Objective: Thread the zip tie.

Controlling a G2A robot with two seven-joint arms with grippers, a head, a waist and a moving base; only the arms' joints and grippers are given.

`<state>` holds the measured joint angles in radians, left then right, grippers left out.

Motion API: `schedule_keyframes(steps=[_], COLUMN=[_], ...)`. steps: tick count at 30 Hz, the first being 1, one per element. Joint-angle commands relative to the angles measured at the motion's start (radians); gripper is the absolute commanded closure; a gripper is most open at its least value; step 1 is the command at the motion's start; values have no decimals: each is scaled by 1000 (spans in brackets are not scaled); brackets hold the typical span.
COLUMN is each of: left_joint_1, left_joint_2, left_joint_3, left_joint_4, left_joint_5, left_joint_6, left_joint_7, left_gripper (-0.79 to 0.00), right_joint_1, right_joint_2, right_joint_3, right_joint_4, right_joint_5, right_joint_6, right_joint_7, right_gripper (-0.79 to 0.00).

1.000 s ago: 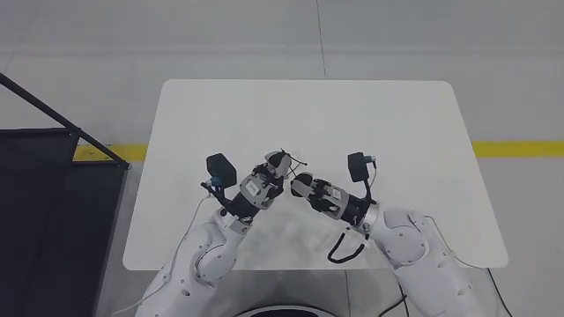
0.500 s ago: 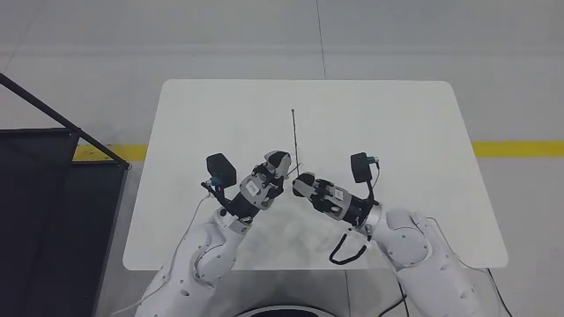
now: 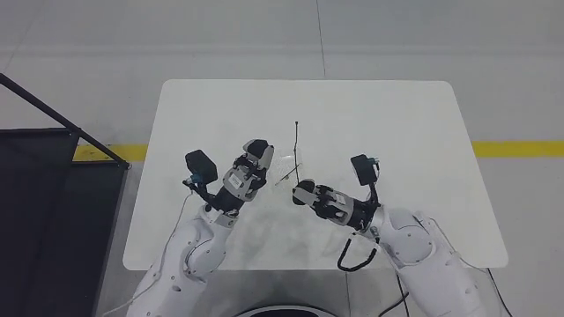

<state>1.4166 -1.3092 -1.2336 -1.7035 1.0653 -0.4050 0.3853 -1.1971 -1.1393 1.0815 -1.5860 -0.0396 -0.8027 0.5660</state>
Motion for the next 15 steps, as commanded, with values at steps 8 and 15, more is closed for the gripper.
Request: schedule_keyframes(steps=[8, 15], left_joint_1=[-4, -12], left_joint_2=[0, -3], left_joint_3=[53, 80], left_joint_4=[59, 99], left_joint_5=[360, 512], left_joint_6=[115, 249], left_joint_7=[257, 410], left_gripper=[-606, -785], right_joint_1=[29, 66], right_joint_2=[26, 54], right_joint_3=[-25, -50], right_joint_4=[39, 37], right_joint_5=[390, 615], right_joint_6=[-100, -15], right_joint_7=[300, 437], right_gripper=[0, 0])
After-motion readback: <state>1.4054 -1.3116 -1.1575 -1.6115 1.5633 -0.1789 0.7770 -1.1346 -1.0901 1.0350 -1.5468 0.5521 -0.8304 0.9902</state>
